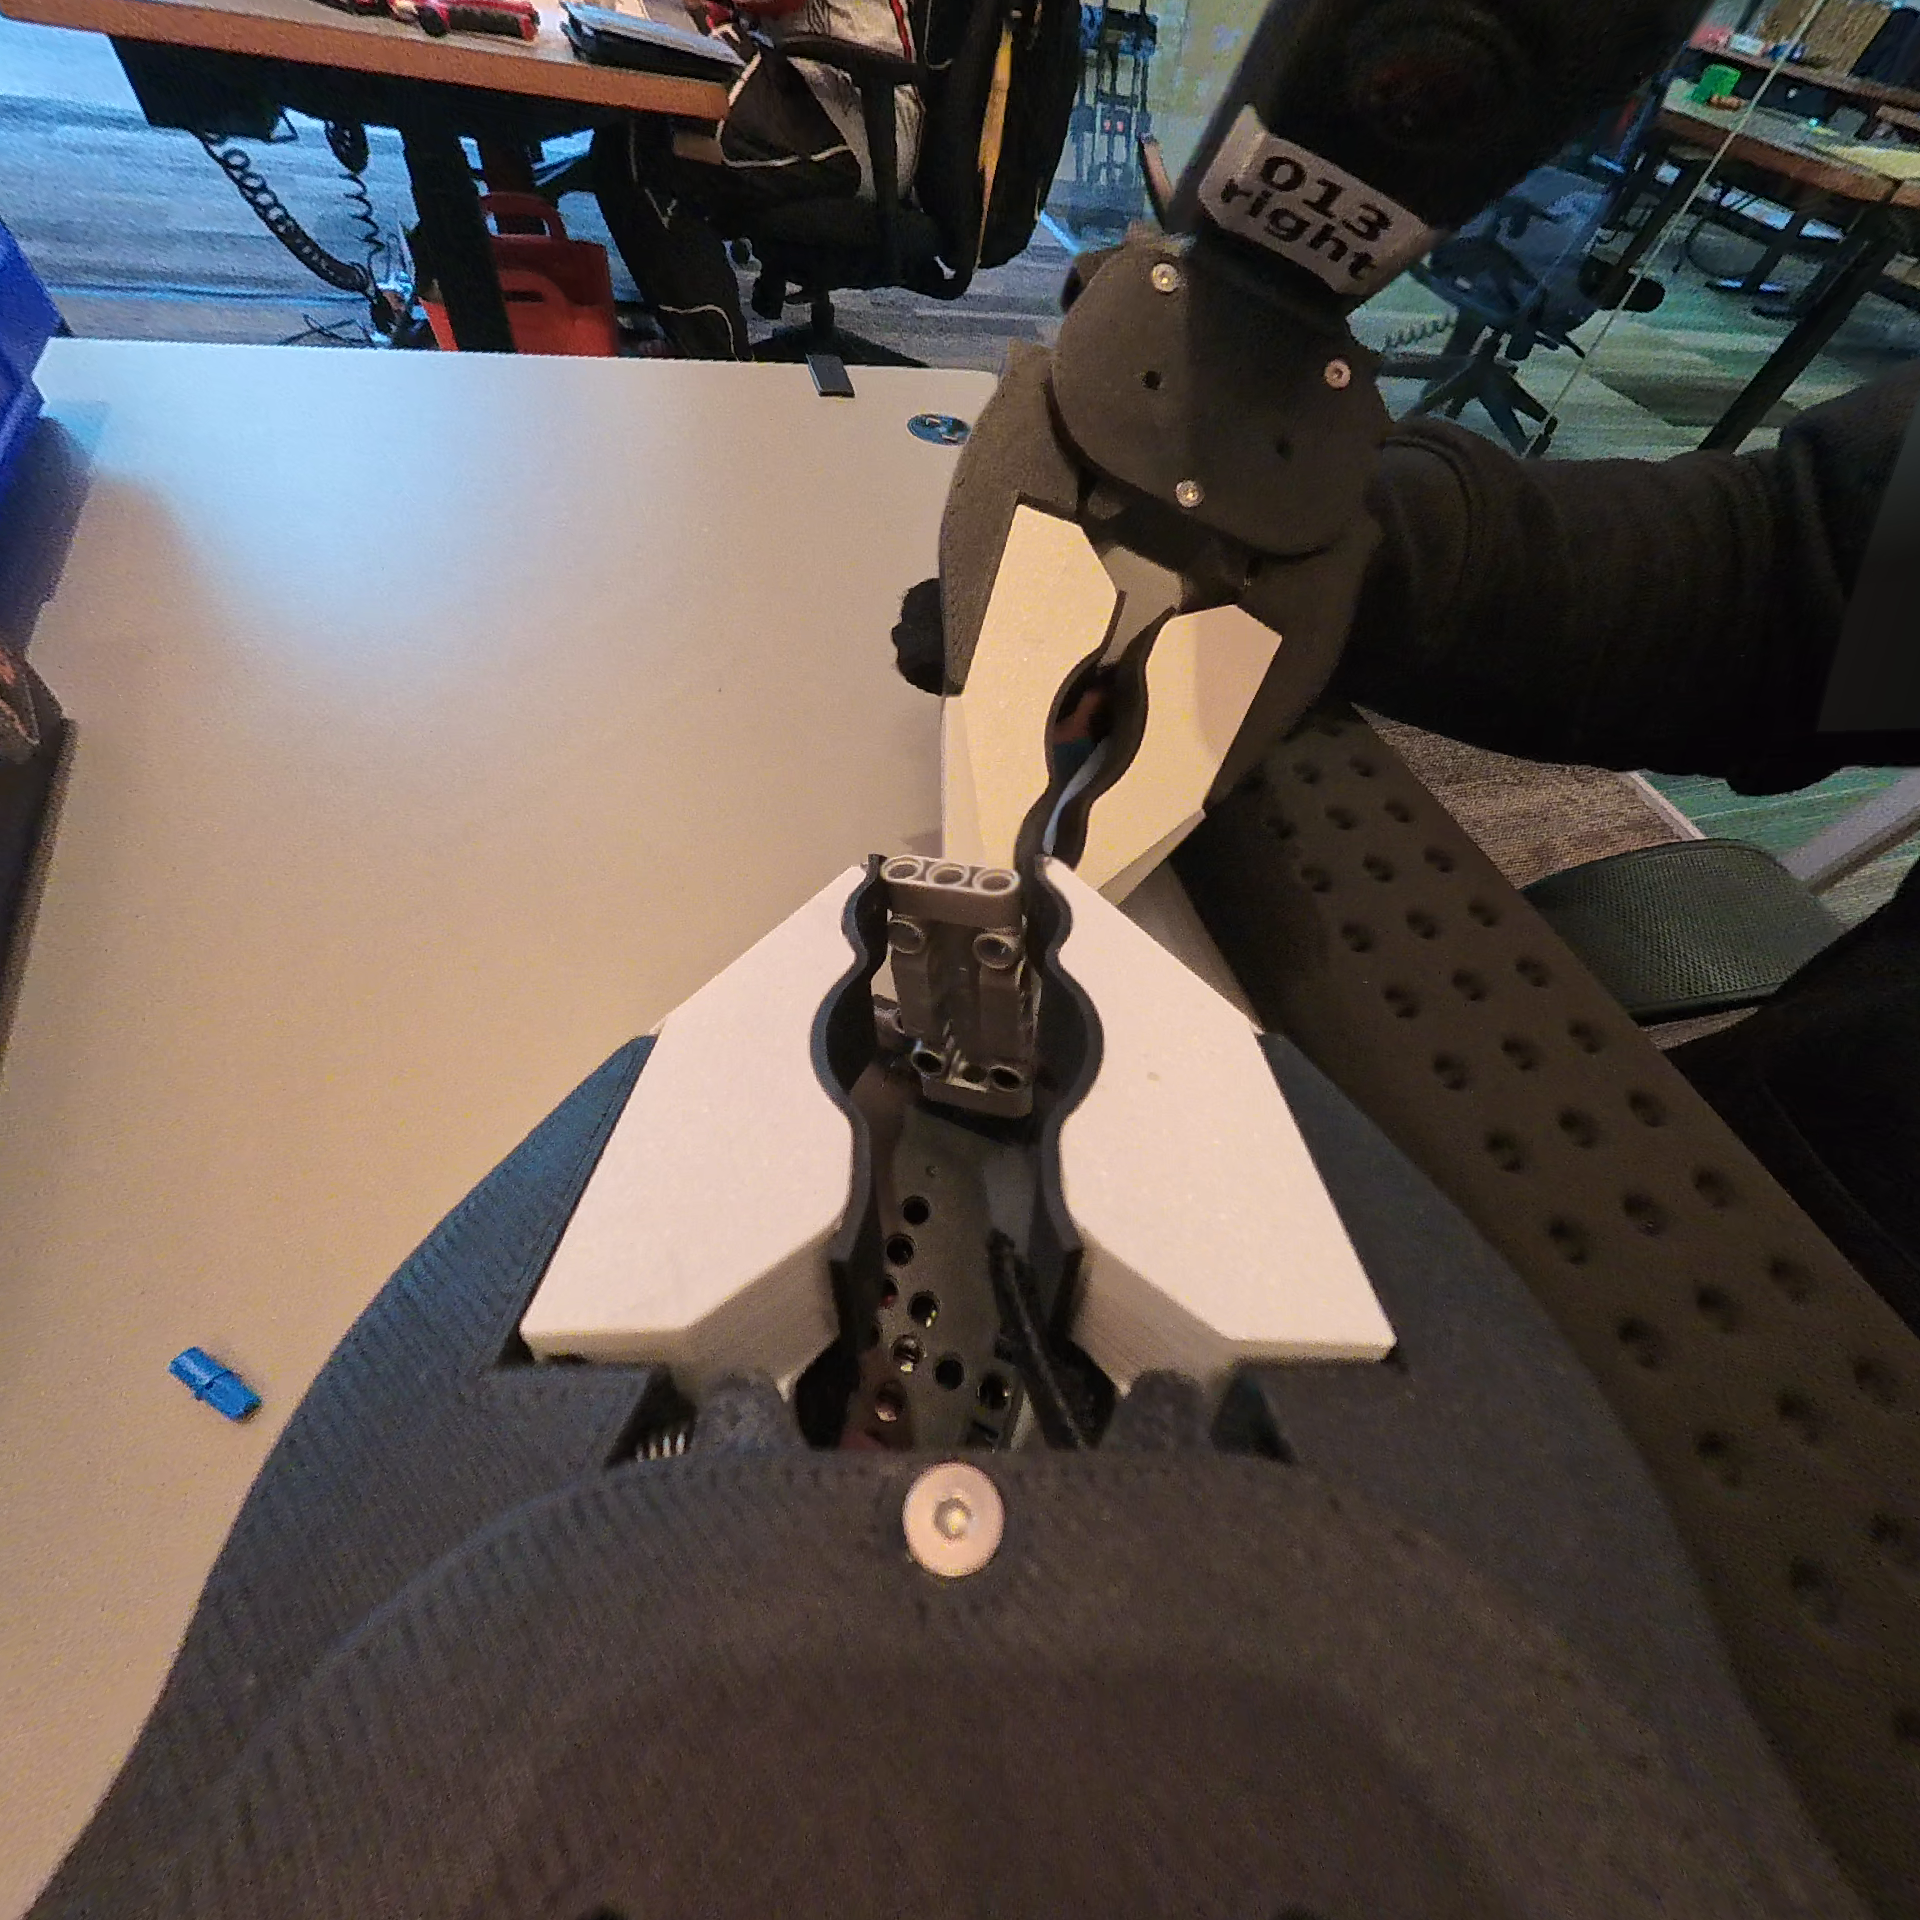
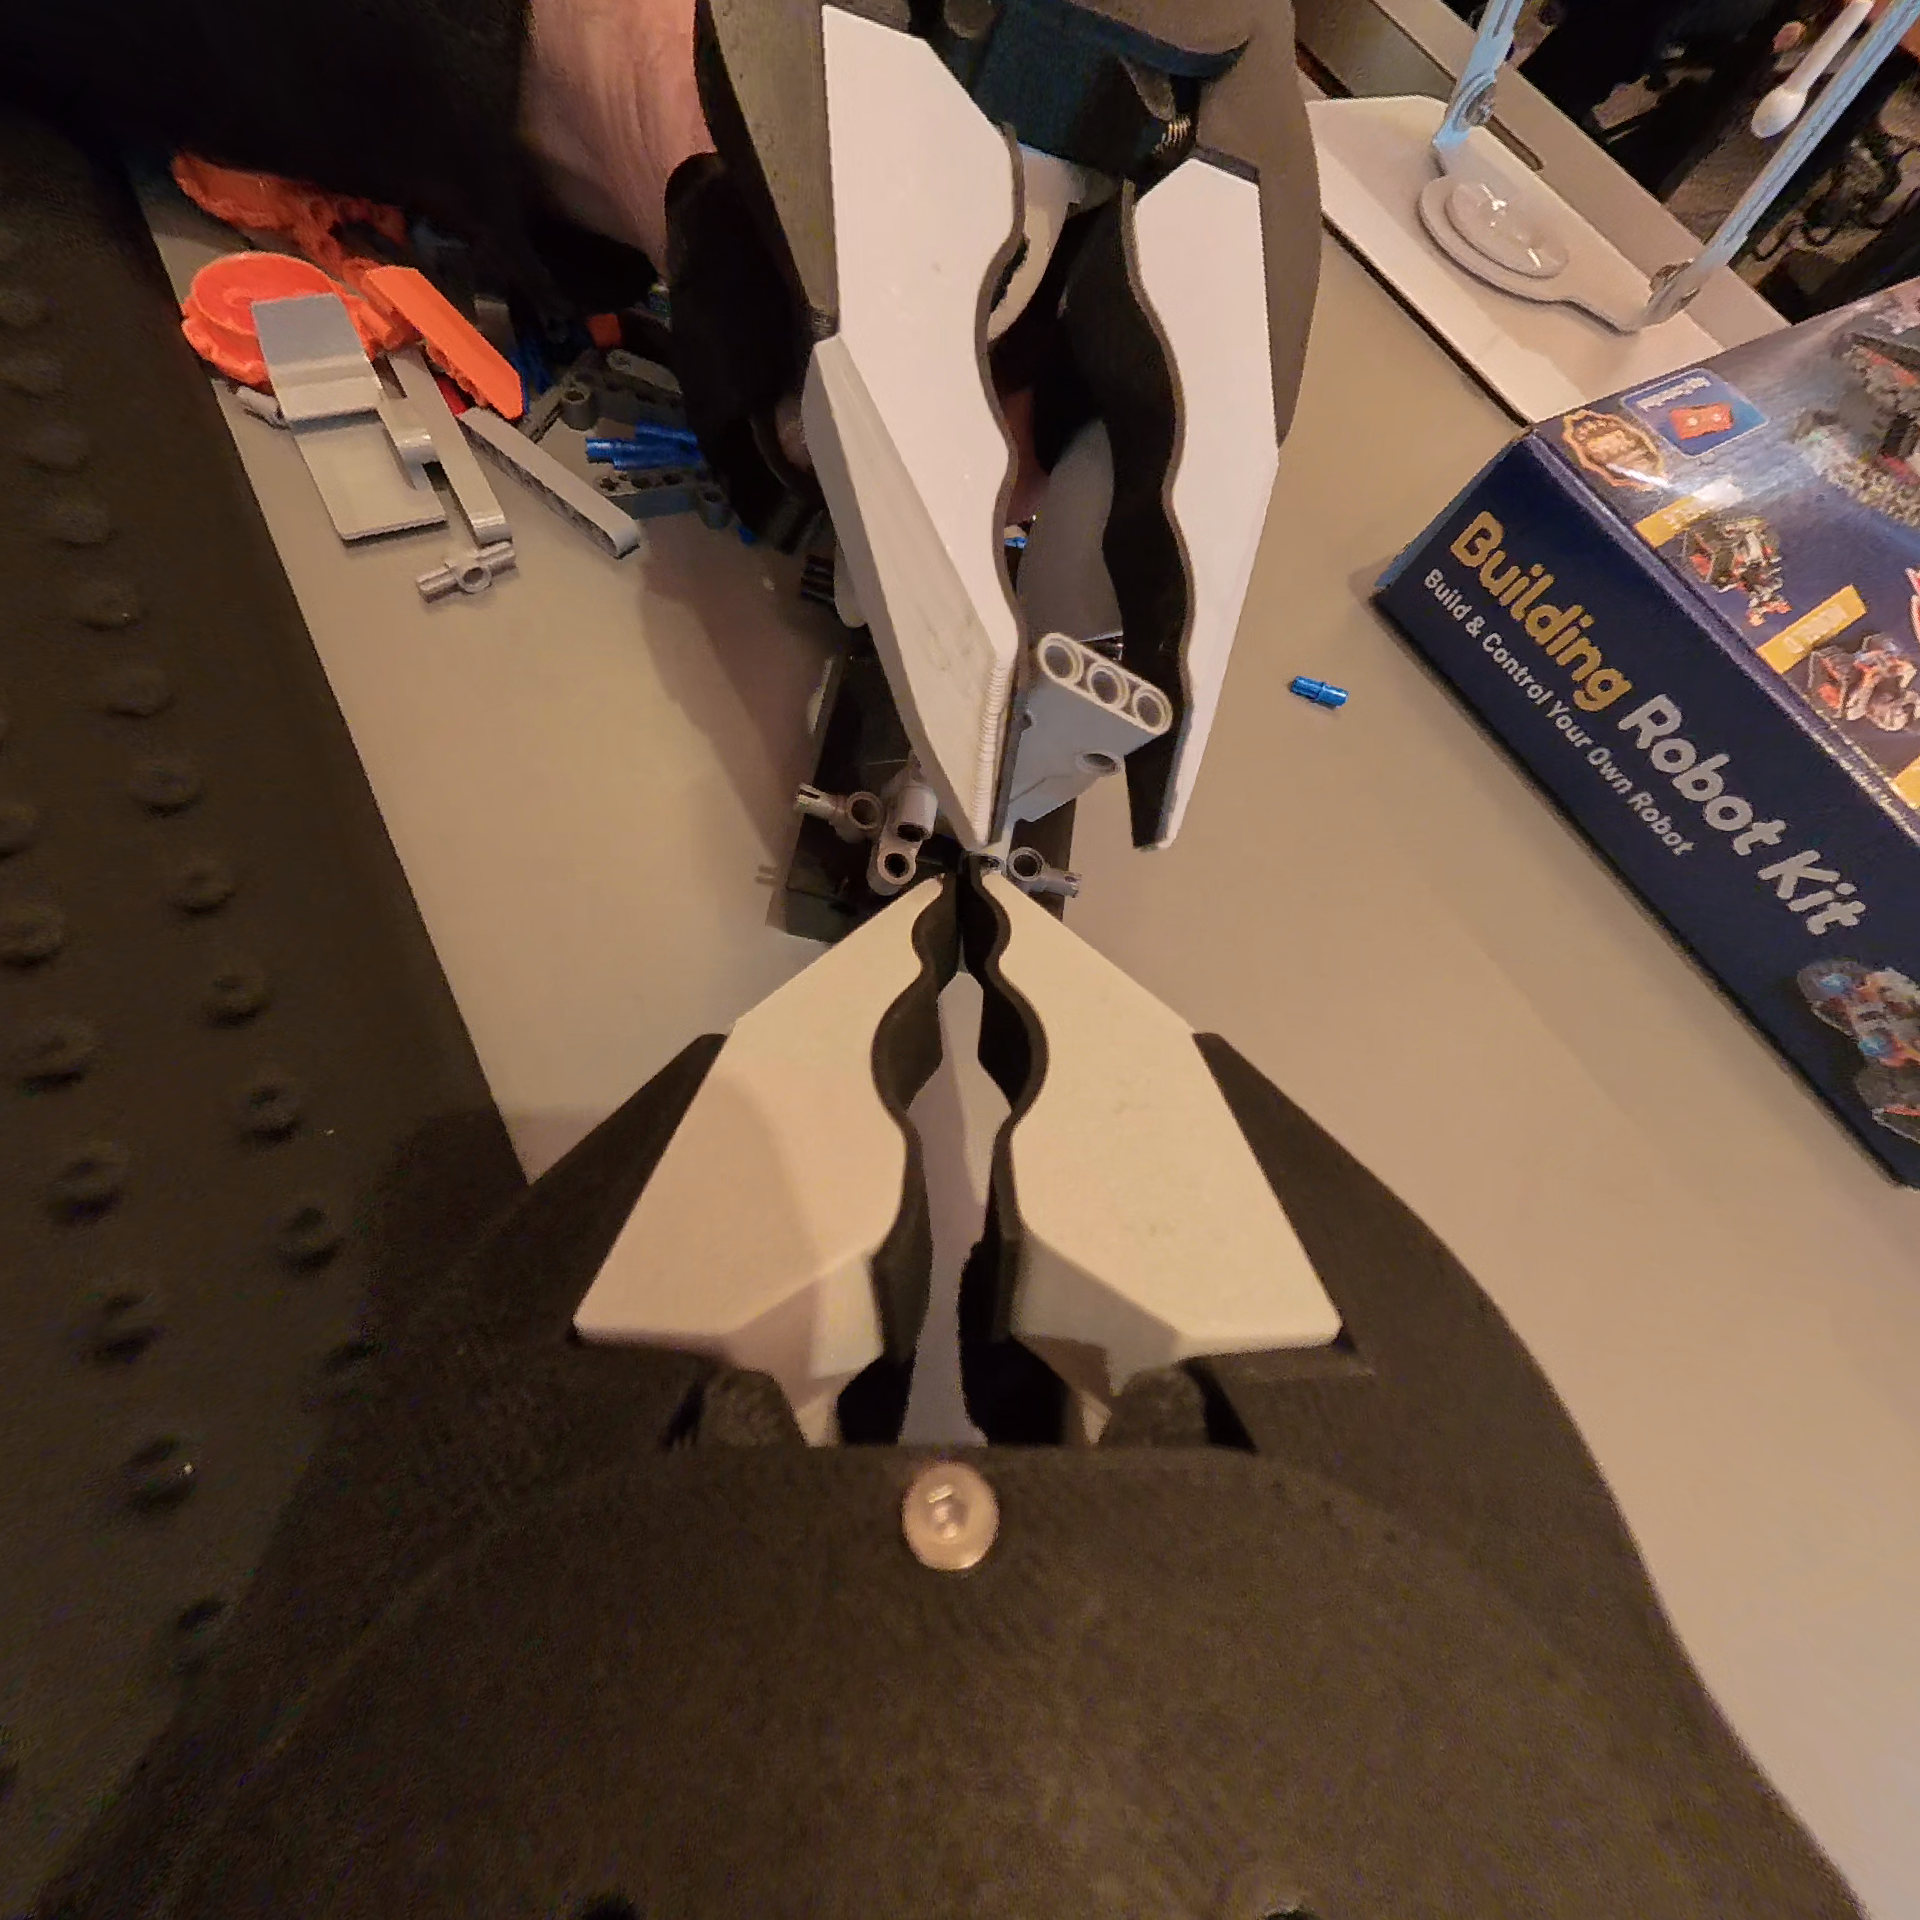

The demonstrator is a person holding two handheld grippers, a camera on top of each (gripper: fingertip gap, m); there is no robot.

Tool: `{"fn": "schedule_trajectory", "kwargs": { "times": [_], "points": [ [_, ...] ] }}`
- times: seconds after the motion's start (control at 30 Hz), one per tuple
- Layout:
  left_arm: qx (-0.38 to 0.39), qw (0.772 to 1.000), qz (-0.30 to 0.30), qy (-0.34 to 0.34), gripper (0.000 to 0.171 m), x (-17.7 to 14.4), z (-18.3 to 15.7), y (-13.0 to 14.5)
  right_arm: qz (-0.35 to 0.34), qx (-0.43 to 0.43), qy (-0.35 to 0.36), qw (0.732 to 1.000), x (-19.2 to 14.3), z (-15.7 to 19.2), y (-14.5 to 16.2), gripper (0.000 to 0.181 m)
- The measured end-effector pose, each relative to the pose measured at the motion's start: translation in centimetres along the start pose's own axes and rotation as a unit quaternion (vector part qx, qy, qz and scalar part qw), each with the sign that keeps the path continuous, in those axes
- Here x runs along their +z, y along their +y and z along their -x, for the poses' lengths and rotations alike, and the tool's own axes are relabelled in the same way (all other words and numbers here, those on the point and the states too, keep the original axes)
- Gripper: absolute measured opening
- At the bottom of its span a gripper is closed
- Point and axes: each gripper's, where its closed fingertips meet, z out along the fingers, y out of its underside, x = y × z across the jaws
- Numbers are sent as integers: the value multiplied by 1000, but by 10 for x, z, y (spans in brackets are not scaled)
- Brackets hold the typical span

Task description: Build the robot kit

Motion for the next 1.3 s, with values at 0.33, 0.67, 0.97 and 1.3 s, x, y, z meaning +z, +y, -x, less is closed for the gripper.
{"fn": "schedule_trajectory", "kwargs": {
  "times": [0.33,0.67,0.97,1.3],
  "points": [
    [-1,1000,2,-11,24,0,6,3,-9,38,-20,999,1,-1,0,0],
    [-45,998,-34,-1,24,-10,13,-5,-9,136,-30,990,-3,-15,9,34],
    [-115,981,-153,23,24,-39,23,-41,52,99,-32,993,21,-3,13,71],
    [-198,898,-376,114,23,-116,22,-104,-161,110,28,980,-6,-21,-103,12]
  ]
}}
